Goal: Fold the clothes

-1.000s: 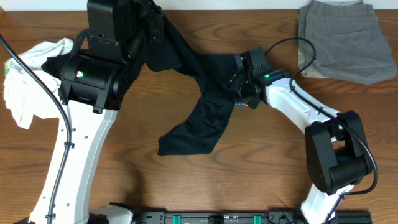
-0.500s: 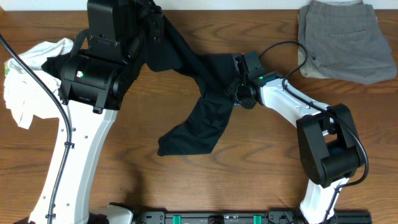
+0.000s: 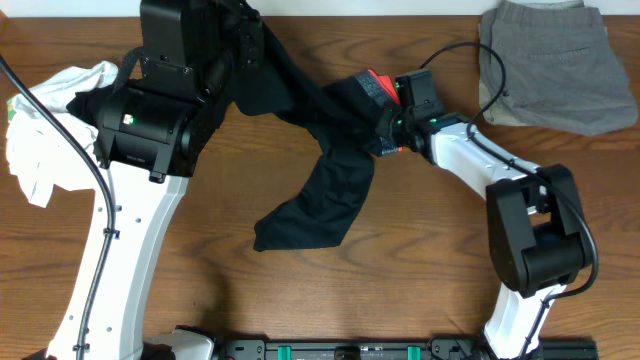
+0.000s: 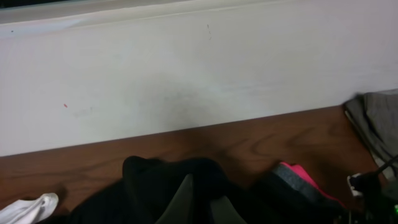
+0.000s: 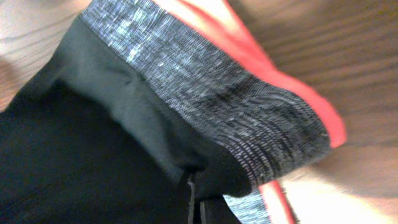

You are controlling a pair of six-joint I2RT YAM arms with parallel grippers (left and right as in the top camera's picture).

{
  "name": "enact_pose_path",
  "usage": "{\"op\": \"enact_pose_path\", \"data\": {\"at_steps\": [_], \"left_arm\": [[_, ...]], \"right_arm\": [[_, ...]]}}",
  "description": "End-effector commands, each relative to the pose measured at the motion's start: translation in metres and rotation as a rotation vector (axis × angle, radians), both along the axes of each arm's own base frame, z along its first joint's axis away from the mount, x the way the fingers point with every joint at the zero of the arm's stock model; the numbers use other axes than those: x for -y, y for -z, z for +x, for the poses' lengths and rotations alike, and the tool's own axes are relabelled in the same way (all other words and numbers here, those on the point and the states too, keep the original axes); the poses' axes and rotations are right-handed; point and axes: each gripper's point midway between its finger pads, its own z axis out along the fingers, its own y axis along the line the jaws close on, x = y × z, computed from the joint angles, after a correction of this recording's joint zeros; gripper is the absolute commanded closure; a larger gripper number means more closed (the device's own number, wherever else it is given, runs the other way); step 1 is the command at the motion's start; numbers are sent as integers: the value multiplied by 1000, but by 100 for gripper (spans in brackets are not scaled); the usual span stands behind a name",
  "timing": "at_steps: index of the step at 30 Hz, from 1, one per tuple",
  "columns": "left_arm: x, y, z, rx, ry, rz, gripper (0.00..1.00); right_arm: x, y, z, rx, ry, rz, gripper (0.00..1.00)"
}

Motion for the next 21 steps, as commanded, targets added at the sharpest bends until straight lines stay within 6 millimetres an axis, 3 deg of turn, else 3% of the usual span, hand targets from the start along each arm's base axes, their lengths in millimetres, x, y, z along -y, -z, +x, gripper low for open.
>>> {"op": "enact_pose_path", "data": {"at_steps": [1, 6, 10, 12, 15, 21], "left_arm": [[-5, 0, 0, -1, -13, 24, 94], [-22, 4, -2, -16, -95, 68, 94], [-31, -8, -10, 13, -133, 74, 94], [-40, -24, -20, 53, -159, 68, 94], [-53, -47, -39, 114, -193, 54, 94], [-85, -106, -98, 280, -246, -5, 94]], "right_arm": [[25, -31, 18, 103, -49, -74, 99], [62, -123, 37, 282, -44, -118, 99], [94, -221, 29, 438, -30, -167, 99], [112, -279, 15, 521, -7, -189, 99], [130, -340, -9, 612, 27, -204, 99], [144, -439, -72, 796, 77, -209, 99]]}}
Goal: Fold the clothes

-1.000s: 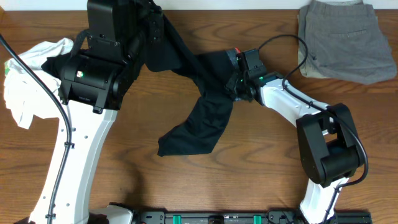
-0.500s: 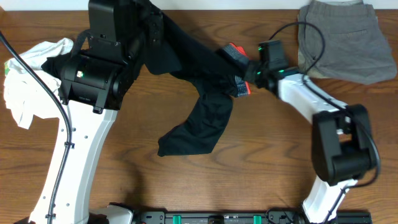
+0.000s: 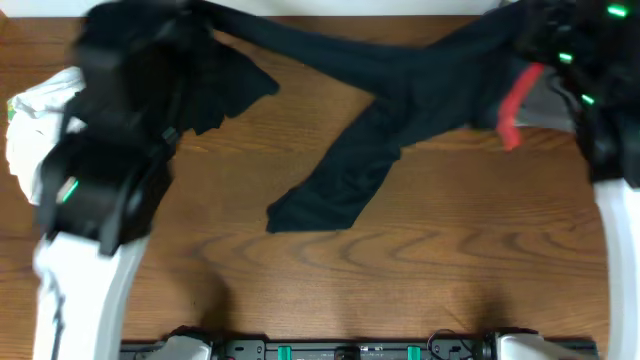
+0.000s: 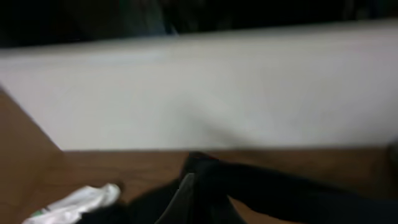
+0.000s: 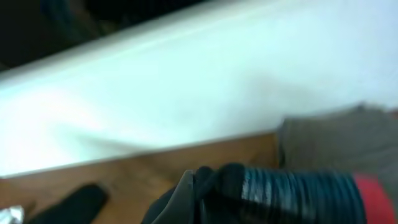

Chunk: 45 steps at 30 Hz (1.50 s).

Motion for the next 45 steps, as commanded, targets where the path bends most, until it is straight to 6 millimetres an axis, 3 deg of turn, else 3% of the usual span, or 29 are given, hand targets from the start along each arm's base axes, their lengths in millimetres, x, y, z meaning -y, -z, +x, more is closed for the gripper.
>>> {"op": "enact_pose_path", "data": {"at_steps": [1, 6, 13, 17, 21, 25, 30, 33, 35, 36, 38, 45], "left_arm": [[-30, -51, -51, 156, -66, -16, 94], [-52, -89, -112, 299, -95, -51, 94], [-66, -117, -178, 439, -98, -86, 94], [-68, -121, -190, 465, -98, -93, 94], [-66, -117, -182, 445, -96, -93, 94], [-59, -95, -153, 341, -92, -96, 94], [-49, -54, -103, 162, -103, -106, 94], [-42, -18, -70, 26, -120, -119, 94], [-38, 16, -47, -98, -138, -122, 94], [-37, 25, -42, -132, -144, -121, 94], [-32, 64, -23, -269, -161, -107, 94], [-9, 176, 13, -663, -135, -74, 94]], "right_arm": [[6, -48, -35, 108, 11, -31, 99], [6, -96, -91, 232, 10, -28, 99], [7, -145, -171, 400, 14, -21, 97], [8, -162, -198, 468, 21, -20, 97], [13, -167, -199, 478, 45, -22, 96], [12, -148, -166, 393, 43, -25, 96], [9, -95, -98, 192, 26, -26, 98], [5, -52, -53, 51, 11, -21, 99], [2, -14, -22, -59, -7, -18, 99], [1, -4, -14, -89, -10, -17, 99], [0, 38, 14, -202, -15, -16, 99], [-2, 150, 72, -455, -25, -20, 99]]}}
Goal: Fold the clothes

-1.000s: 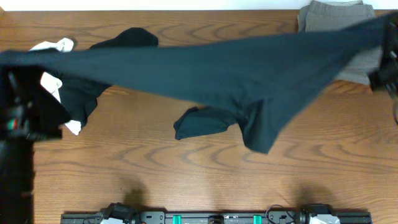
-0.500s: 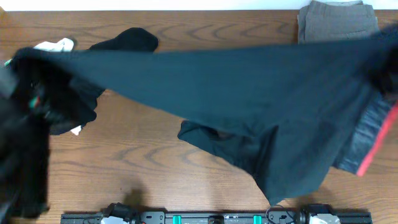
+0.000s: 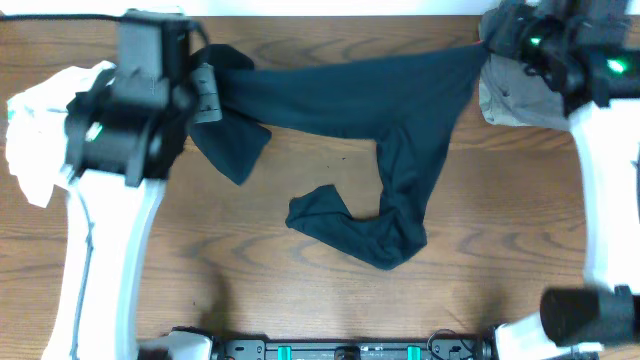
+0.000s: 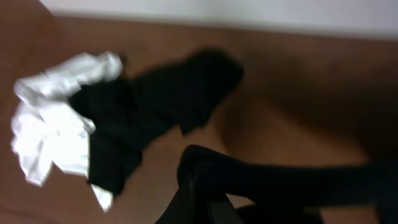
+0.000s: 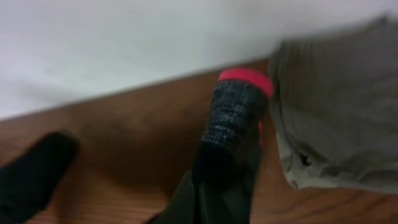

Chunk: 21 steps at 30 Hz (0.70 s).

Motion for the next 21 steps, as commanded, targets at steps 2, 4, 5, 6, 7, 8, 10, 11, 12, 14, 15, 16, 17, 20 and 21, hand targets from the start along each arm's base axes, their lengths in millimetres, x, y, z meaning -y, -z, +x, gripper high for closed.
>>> {"op": "enact_pose_path", "data": {"at_steps": [2, 4, 5, 6, 7, 8, 10, 11, 12, 14, 15, 16, 17, 20, 21], "left_arm": [[12, 55, 22, -168, 1, -36, 94], [15, 83, 34, -239, -3, -24, 94], [16, 98, 40, -270, -4, -18, 94], [17, 110, 46, -293, -5, -13, 94], [18, 123, 52, -316, -6, -8, 94], [19, 135, 57, -335, -7, -4, 94], [22, 154, 67, -362, -6, -1, 95], [23, 165, 71, -376, -6, -2, 94], [25, 173, 75, -386, -3, -5, 94], [28, 190, 81, -405, -10, -16, 94], [28, 196, 83, -412, -19, -19, 94], [29, 203, 85, -420, -23, -19, 94], [29, 209, 87, -429, -23, -17, 94], [29, 217, 88, -444, -24, -13, 94], [28, 218, 90, -440, -26, -14, 94]], "right_arm": [[-1, 52, 28, -87, -26, -8, 99], [-2, 80, 43, -121, -32, -8, 99], [-2, 94, 51, -133, -32, -7, 99], [-2, 106, 58, -143, -33, -8, 99], [-3, 118, 64, -151, -35, -9, 99], [-3, 130, 71, -159, -38, -12, 99], [-3, 151, 82, -168, -38, -12, 99], [-4, 161, 87, -168, -40, -13, 99], [-5, 168, 92, -166, -46, -17, 99], [-8, 180, 102, -150, -61, -27, 99], [-11, 185, 106, -141, -70, -34, 99], [-12, 188, 110, -132, -79, -41, 99], [-13, 187, 112, -120, -84, -45, 99], [-13, 177, 121, -69, -82, -48, 99], [-14, 173, 124, -48, -81, -48, 99]]}}
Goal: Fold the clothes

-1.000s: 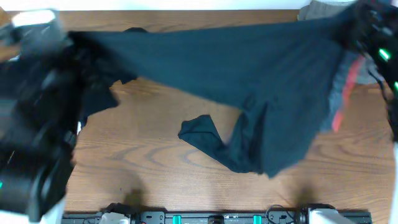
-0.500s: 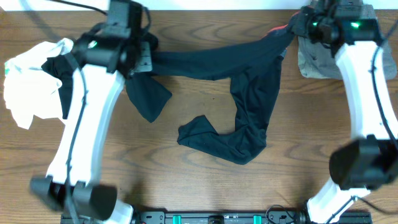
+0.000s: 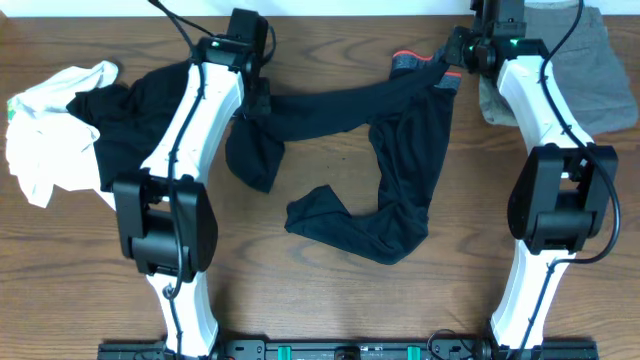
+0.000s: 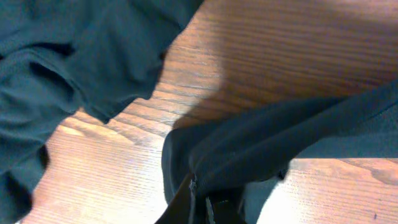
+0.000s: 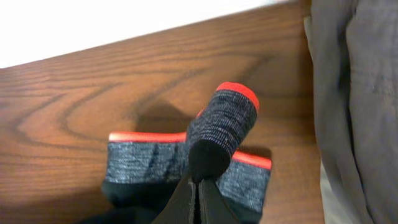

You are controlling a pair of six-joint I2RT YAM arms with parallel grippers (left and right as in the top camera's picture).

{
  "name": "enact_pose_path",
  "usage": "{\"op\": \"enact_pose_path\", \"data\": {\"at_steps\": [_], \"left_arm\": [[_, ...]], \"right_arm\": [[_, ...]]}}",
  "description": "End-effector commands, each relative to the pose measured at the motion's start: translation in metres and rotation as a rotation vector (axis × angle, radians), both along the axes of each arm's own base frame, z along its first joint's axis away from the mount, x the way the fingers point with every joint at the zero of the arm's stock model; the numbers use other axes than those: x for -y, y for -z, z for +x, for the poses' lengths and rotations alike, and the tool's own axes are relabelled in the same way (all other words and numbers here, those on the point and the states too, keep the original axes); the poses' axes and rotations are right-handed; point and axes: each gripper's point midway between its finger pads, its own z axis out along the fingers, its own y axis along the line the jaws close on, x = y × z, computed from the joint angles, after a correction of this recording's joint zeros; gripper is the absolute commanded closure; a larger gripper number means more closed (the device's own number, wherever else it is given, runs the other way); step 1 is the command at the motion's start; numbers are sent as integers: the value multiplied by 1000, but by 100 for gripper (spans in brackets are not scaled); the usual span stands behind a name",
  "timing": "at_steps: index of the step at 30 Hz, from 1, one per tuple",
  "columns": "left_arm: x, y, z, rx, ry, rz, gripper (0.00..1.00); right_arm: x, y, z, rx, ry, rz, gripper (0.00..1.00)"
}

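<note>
Black leggings [image 3: 400,110] with a grey and red waistband [image 3: 415,64] lie stretched across the back of the table. One leg trails forward into a bunched heap [image 3: 350,225]. My left gripper [image 3: 256,102] is shut on a leg end, and the left wrist view shows dark cloth [image 4: 280,137] pinched in that gripper [image 4: 200,198]. My right gripper [image 3: 458,60] is shut on the waistband. In the right wrist view a fold of the band [image 5: 217,124] stands up out of the gripper [image 5: 198,186], low over the wood.
A white cloth [image 3: 40,130] and another black garment [image 3: 130,130] lie in a pile at the left. Folded grey shorts [image 3: 570,60] sit at the back right, close to my right gripper, and show in the right wrist view as grey shorts [image 5: 360,93].
Both grippers have come down to the table and moved inward. The leggings were stretched taut between them and now lie slack on the wood. The waistband rests near the back centre.
At first the leggings hung bunched between both grippers near the table's middle. Then the grippers were far apart and high, with the cloth pulled out between them. After that it spanned the back of the table, and now it lies there, both grippers still shut on it.
</note>
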Motion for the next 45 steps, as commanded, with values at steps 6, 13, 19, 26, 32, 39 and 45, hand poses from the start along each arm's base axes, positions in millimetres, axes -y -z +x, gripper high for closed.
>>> {"op": "enact_pose_path", "data": {"at_steps": [6, 13, 19, 26, 32, 39, 45], "left_arm": [[-12, -8, 18, 79, -68, -28, 94], [-15, -67, 15, 209, -63, -48, 94], [-21, -191, -16, 494, -27, -88, 94], [-37, -337, -112, 885, -9, -147, 94], [-56, -416, -220, 1174, -10, -199, 94], [-71, -450, -307, 1378, -11, -235, 94], [-75, -462, -332, 1441, 1, -229, 94]], "right_arm": [[-6, -32, 13, 112, -29, -13, 99], [-6, -121, -19, 205, -57, -36, 99], [-11, -248, -88, 391, -91, -52, 99], [-33, -371, -197, 649, -158, -58, 99], [-36, -438, -297, 837, -189, -34, 99], [-24, -468, -386, 964, -189, -14, 99], [-21, -479, -428, 1033, -204, 5, 99]]}}
